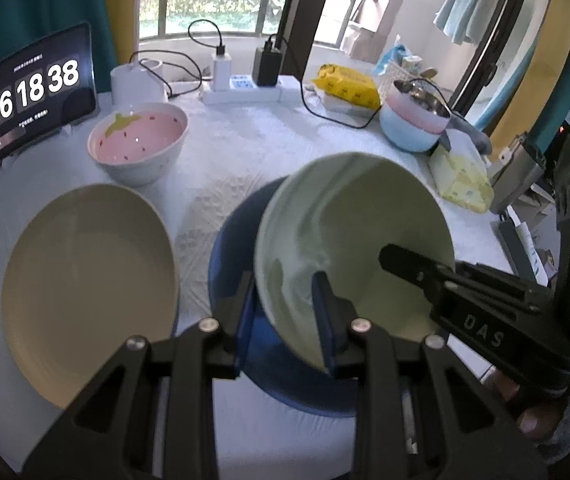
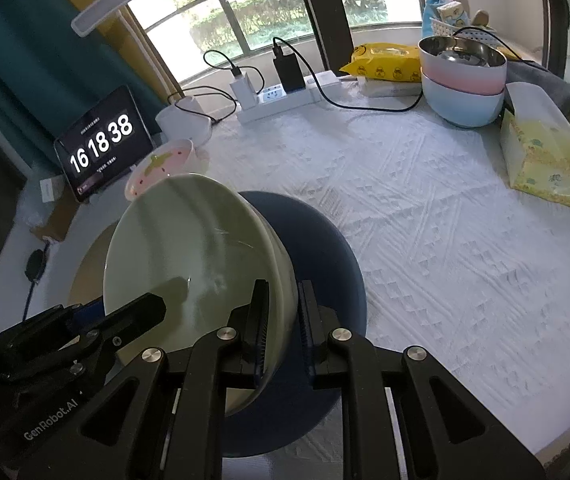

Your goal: Organize plates and bowls

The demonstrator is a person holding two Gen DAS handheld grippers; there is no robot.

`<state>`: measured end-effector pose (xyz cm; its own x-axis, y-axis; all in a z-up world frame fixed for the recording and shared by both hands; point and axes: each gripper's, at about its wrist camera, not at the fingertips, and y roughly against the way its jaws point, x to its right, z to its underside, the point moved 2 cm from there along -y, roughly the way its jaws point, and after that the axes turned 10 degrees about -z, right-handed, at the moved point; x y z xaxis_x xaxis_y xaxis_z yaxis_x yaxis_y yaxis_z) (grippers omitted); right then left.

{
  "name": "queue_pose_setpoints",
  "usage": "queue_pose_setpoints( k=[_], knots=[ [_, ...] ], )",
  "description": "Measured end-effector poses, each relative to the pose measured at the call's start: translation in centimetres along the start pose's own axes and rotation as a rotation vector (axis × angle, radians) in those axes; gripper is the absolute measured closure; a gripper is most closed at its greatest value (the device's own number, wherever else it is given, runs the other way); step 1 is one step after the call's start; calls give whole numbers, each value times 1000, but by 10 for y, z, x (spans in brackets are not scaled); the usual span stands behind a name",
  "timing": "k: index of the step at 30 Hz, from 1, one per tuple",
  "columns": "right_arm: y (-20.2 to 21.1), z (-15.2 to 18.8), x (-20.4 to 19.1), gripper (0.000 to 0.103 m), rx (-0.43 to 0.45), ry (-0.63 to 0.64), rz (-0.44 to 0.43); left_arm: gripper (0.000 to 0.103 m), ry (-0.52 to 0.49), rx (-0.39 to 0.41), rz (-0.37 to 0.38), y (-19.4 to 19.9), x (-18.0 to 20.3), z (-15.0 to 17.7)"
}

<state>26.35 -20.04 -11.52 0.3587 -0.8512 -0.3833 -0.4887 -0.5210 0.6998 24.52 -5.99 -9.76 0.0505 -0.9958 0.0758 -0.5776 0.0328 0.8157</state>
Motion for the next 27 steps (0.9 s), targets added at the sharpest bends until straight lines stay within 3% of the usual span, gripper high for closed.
queue_pose_setpoints(
  k=[19, 27],
  knots=[
    [-15, 0, -11, 87, -58, 123, 144, 73, -58, 1, -35, -3, 4, 3],
    [-22, -2, -17, 81, -96, 171, 147, 73, -72, 15, -30, 2, 3, 1]
  ],
)
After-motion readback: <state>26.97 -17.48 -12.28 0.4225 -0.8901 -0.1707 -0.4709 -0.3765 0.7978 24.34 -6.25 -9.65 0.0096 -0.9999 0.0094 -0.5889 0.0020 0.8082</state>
